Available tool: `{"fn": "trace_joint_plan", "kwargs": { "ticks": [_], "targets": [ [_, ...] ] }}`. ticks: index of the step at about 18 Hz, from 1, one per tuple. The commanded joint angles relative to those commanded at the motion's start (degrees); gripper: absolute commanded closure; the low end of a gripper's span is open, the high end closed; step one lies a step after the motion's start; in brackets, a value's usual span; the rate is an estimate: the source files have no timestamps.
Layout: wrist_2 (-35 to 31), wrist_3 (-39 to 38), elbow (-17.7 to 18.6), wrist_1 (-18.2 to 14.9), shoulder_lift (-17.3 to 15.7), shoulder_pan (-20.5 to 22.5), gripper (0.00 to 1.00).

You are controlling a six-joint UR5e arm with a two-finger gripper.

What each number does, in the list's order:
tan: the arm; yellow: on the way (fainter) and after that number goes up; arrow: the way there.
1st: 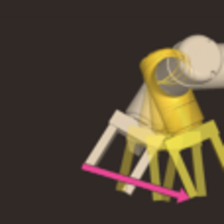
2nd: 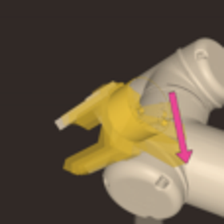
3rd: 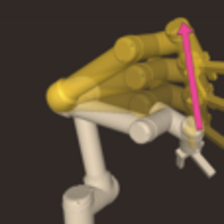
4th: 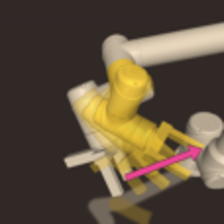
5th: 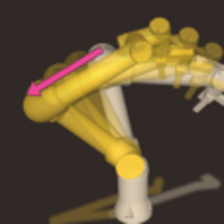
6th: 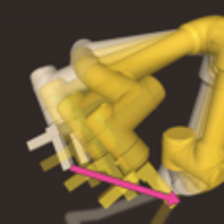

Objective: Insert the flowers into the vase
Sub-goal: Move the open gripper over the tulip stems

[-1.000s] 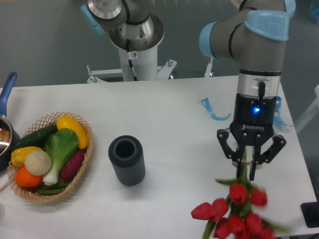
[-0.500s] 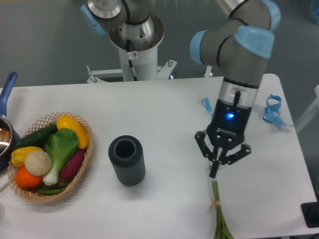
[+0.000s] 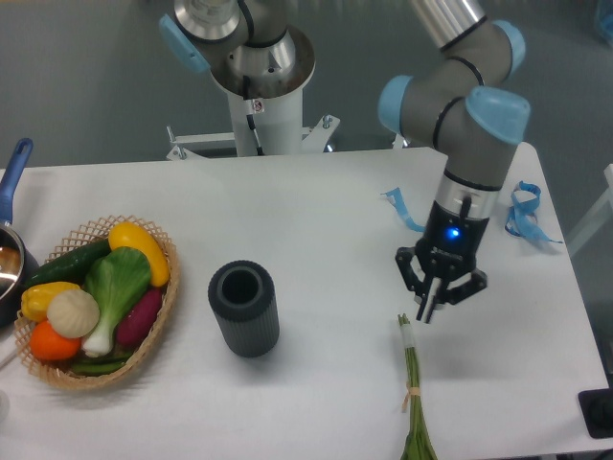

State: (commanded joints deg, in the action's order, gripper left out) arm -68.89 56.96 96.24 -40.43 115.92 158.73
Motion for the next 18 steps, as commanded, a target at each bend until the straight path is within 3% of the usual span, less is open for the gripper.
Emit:
{"fn": "trace_joint_plan", "kwargs": {
  "ticks": [1,8,10,12,14,18],
  "targets": [
    [-0.1,-0.27,-0.7,0.09,0.53,0.17,0.01],
    [-2.46,-8.96,-12.55,-0.09,7.82,-1.31,0.0],
    [-6.32,-8.45,-14.84,-0.17,9.05,-2.11,0.0],
    [-6.6,-2.42,-17.13,-0.17,9.76,-2.46,0.0],
    [-7.13,5.06,-16.97,-0.35,10.11,-3.95,0.0],
    [-11.34,5.0,-15.74,-0.35,10.29,-5.79,0.0]
  ]
}}
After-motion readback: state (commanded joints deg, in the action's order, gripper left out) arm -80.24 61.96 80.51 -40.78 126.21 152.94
